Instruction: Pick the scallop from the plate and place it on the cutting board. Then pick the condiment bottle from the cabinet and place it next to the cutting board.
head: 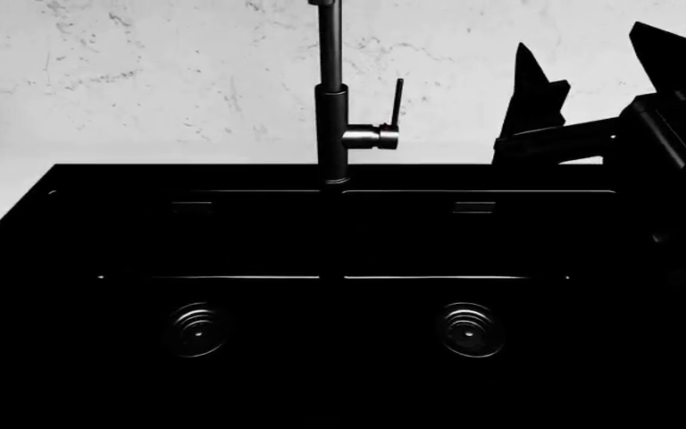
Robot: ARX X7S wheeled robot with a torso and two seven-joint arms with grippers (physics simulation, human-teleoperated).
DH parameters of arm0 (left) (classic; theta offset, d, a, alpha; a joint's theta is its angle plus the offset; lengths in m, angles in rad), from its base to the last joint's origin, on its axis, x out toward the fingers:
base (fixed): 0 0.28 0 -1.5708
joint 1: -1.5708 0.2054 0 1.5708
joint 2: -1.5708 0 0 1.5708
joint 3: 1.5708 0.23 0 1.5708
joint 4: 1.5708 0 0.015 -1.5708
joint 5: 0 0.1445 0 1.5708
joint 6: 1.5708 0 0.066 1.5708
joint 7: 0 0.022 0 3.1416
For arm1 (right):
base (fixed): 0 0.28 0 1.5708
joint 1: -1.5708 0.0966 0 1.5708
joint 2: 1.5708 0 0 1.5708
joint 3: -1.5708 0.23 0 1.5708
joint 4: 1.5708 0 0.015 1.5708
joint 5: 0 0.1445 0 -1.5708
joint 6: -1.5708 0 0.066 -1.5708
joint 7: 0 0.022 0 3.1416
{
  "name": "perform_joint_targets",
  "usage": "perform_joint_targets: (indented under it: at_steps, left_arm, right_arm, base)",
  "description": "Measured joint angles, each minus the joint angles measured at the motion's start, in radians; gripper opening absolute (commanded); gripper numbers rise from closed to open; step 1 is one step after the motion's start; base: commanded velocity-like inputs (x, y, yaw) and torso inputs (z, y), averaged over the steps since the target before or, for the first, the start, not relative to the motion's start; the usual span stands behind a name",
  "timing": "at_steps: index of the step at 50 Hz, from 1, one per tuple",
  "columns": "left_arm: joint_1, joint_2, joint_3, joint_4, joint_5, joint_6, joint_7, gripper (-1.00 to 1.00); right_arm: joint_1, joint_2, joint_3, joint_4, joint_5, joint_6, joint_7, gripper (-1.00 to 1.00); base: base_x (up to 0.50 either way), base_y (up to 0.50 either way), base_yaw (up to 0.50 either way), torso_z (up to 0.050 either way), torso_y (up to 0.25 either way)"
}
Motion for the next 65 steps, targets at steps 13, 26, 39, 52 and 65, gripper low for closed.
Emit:
perform_joint_targets:
  at_steps: [13, 26, 39, 52, 65]
  left_arm:
    - [-0.115, 0.129, 0.047, -0.335, 0.091, 0.023, 0.143, 1.0]
    - [-0.215, 0.224, 0.093, -0.609, 0.201, 0.028, 0.252, 1.0]
    - [-0.258, 0.322, 0.061, -0.834, 0.362, 0.0, 0.378, 1.0]
    - [-0.267, 0.406, -0.003, -0.993, 0.511, -0.028, 0.496, 1.0]
    - [-0.273, 0.476, -0.075, -1.119, 0.671, -0.034, 0.605, 1.0]
  right_arm:
    - [0.013, 0.002, -0.008, 0.006, 0.015, 0.007, 0.007, 1.0]
    - [0.027, 0.005, -0.012, 0.006, 0.04, 0.013, 0.027, 1.0]
    - [0.025, 0.01, -0.015, 0.004, 0.043, 0.009, 0.03, 1.0]
    - [0.006, 0.016, -0.015, 0.001, 0.025, -0.005, 0.016, 1.0]
    - [-0.005, 0.021, -0.016, -0.002, 0.018, -0.014, 0.011, 1.0]
  base:
    - [0.0, 0.0, 0.0, 0.0, 0.0]
    - [0.0, 0.0, 0.0, 0.0, 0.0]
    - [0.0, 0.0, 0.0, 0.0, 0.0]
    - [0.0, 0.0, 0.0, 0.0, 0.0]
    - [0.0, 0.0, 0.0, 0.0, 0.0]
